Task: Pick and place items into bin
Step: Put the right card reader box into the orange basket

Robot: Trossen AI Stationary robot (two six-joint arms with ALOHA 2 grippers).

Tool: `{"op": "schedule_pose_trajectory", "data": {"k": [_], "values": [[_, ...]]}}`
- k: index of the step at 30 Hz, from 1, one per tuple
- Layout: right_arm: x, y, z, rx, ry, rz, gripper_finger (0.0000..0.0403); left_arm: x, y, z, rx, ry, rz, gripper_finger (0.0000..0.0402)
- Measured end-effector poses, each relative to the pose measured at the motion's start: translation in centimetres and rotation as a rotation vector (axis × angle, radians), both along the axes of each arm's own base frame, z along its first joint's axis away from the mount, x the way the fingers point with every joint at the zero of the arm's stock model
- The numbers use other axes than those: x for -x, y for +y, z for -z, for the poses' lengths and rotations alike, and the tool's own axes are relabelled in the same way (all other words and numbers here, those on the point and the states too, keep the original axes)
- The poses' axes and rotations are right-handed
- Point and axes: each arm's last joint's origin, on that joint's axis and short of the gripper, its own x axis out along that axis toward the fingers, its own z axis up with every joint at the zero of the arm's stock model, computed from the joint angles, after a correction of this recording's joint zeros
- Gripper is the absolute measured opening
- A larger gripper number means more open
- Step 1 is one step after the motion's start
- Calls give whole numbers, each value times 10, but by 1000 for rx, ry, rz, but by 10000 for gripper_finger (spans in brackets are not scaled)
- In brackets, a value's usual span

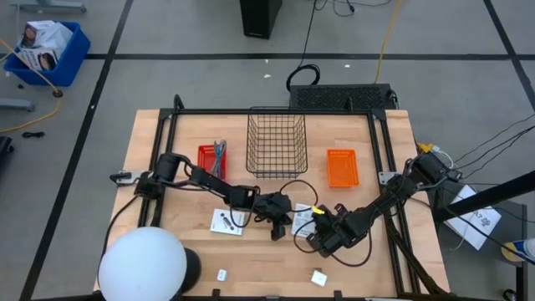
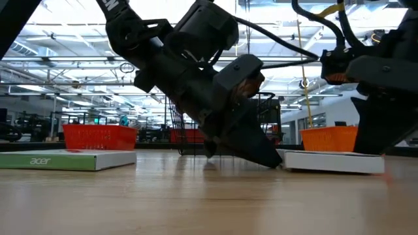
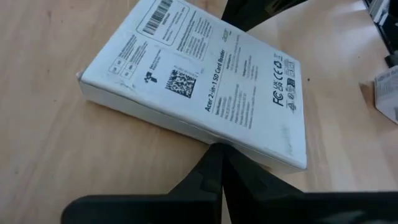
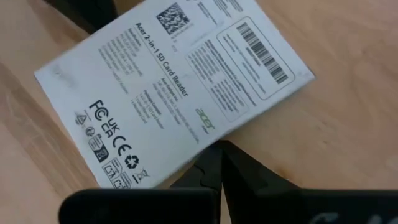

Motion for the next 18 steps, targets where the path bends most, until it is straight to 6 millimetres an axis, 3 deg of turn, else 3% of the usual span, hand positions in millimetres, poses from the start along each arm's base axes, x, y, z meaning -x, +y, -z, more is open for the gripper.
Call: {"op": "schedule_pose_trajectory", "data": {"k": [7,18], "values": [[0,1,-2,36,-20,-25,0,0,-1,2,11,6,1,8],[5,5,-24,150,-171,-40,0,0,-1,2,23,4,-1,12]]}}
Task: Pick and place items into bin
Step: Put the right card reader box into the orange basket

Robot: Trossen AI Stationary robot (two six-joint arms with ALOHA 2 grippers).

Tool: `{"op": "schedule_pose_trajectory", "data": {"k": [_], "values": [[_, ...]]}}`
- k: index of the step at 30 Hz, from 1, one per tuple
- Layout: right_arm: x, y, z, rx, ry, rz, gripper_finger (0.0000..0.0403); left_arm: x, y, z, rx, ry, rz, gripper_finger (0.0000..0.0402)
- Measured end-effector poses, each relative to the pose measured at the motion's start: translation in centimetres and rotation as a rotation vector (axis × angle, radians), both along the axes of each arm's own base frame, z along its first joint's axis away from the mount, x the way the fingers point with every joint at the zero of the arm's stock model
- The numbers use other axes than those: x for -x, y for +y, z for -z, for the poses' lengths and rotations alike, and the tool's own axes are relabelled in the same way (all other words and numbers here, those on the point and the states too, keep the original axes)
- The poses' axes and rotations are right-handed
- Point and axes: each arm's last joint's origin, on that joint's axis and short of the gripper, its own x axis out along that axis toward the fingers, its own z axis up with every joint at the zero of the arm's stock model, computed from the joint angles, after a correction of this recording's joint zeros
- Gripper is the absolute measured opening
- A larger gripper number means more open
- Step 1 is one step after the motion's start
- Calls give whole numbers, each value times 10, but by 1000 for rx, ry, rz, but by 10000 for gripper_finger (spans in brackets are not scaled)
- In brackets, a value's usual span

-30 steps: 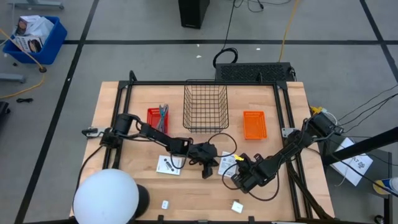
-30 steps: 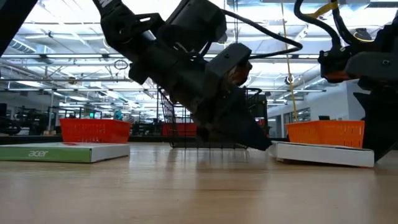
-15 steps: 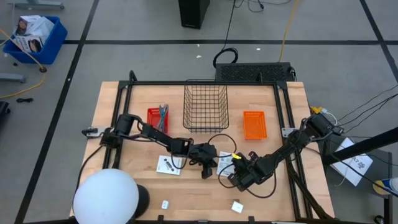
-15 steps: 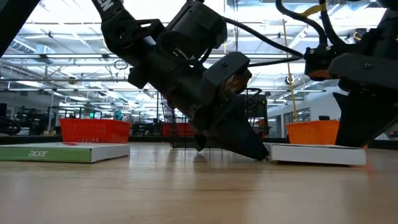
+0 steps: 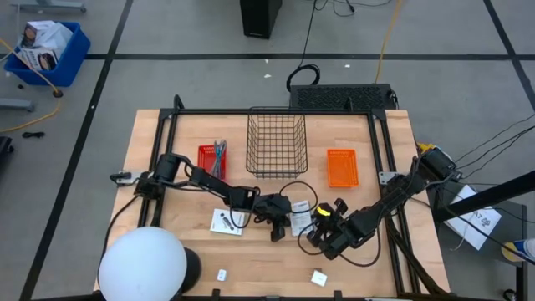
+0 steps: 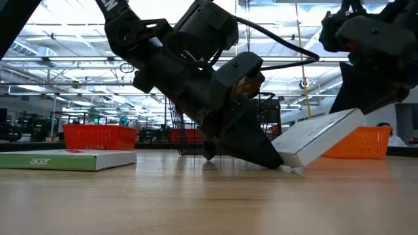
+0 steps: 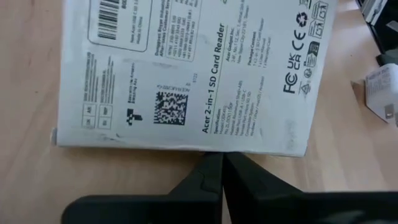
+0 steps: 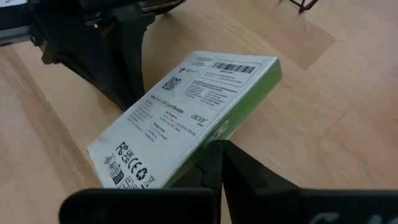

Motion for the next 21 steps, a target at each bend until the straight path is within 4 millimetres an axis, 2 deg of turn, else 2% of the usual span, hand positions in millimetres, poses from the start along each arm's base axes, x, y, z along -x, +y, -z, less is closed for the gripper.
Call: {"op": "schedule_pose_trajectory", "data": {"k": [3,9,15,18,21], "values": [[-1,1,-1,7,-8,-15,0,0,0,0,2,0,3,18],[-3,2,-2,17,-28,-40,0,0,-1,0,3,-8,6,4],[-6,5,-5,35,-75,-52,0,-1,-1,0,3,-10,5,22],[-16,13,-14,-63,-160,-78,0,-3,-1,-2,3,-38,-14,19],[-16,17,-8,-83,-132,-153,0,-4,3,-2,-4,-45,-39,6]]}}
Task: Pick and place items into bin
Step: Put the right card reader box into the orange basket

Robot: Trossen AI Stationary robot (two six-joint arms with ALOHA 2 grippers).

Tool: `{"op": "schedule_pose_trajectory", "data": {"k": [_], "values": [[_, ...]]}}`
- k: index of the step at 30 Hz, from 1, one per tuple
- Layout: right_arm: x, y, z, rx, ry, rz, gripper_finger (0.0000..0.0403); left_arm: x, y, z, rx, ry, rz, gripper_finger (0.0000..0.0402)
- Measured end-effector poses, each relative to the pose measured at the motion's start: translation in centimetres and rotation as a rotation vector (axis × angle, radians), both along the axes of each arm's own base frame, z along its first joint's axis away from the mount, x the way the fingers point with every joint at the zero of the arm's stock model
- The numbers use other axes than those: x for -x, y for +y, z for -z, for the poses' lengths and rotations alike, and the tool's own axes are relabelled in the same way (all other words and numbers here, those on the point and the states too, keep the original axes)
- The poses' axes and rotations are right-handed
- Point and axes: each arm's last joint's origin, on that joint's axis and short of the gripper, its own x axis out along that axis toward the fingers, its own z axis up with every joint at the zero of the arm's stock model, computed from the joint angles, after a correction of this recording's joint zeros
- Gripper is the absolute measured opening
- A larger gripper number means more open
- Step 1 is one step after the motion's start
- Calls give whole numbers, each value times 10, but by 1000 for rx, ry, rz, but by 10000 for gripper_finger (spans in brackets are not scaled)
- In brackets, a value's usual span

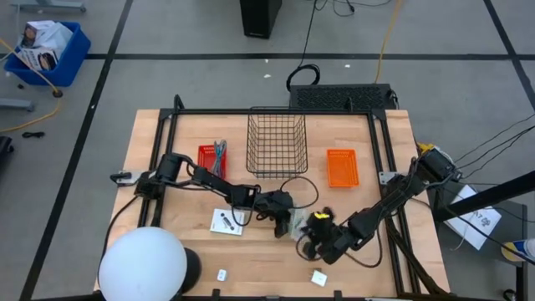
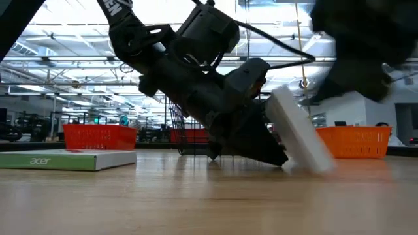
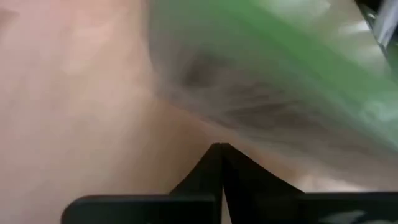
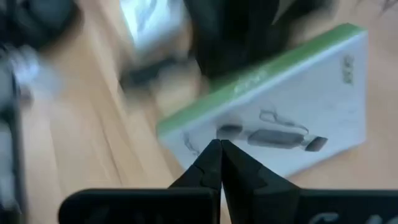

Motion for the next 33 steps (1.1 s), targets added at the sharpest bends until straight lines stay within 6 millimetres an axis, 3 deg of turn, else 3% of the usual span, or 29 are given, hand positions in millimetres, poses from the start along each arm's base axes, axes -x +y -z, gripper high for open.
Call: {"op": "schedule_pose_trajectory", "data": {"k": [4,11,23,26,33], "values": [[-5,-3,-6,-2,-35,21,0,0,-2,-1,13,-13,10,11],[9,-7,2,20,71,80,0,-1,-2,-2,23,-22,13,32],[37,8,5,-153,276,56,0,-2,-4,-6,28,-53,52,6],[33,11,4,-201,300,-29,0,-2,-4,-5,30,-49,51,19],[25,20,0,-194,308,-404,0,-2,-4,-5,29,-48,51,21]]}}
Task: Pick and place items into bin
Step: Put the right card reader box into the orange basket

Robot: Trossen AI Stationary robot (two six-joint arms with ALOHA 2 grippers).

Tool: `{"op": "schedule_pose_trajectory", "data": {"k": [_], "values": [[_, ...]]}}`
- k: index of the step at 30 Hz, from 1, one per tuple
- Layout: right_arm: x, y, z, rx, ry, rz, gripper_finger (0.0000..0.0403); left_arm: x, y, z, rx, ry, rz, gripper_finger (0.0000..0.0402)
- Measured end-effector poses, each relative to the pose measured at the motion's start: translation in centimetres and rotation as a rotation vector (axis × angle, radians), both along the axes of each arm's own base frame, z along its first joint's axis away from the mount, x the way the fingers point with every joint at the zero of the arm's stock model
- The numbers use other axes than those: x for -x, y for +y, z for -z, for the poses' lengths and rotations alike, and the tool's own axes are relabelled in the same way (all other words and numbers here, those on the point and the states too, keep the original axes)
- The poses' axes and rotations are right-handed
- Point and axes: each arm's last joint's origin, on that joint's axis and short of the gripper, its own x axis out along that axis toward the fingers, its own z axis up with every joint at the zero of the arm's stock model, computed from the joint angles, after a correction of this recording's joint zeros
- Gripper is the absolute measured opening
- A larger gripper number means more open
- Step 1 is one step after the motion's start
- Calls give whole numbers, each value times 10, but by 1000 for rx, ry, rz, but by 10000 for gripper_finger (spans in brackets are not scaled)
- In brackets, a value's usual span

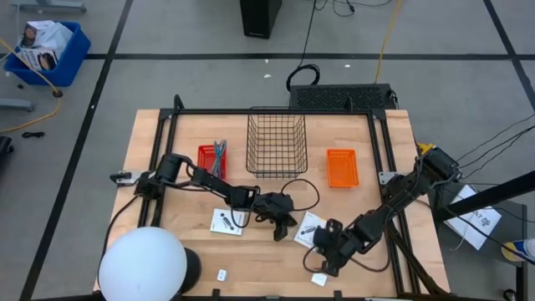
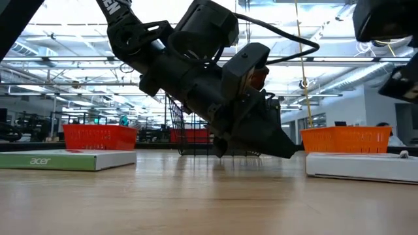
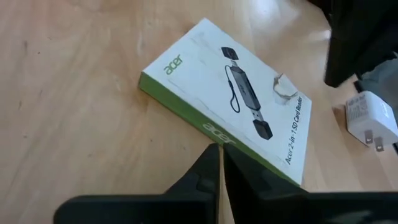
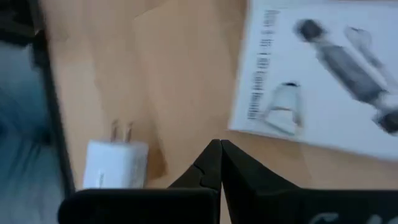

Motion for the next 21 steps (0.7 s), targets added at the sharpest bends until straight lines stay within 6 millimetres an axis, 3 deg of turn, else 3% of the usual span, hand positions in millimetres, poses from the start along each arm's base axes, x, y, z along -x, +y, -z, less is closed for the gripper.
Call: {"op": "schedule_pose_trajectory", "data": {"k": [5,9,21], "values": [[2,1,0,10,19,-155,4,0,0,0,0,2,0,4],[2,2,0,77,-18,-292,27,0,0,0,8,6,-5,16],[0,-2,0,426,-158,-683,171,-1,8,-8,120,14,21,53]]}}
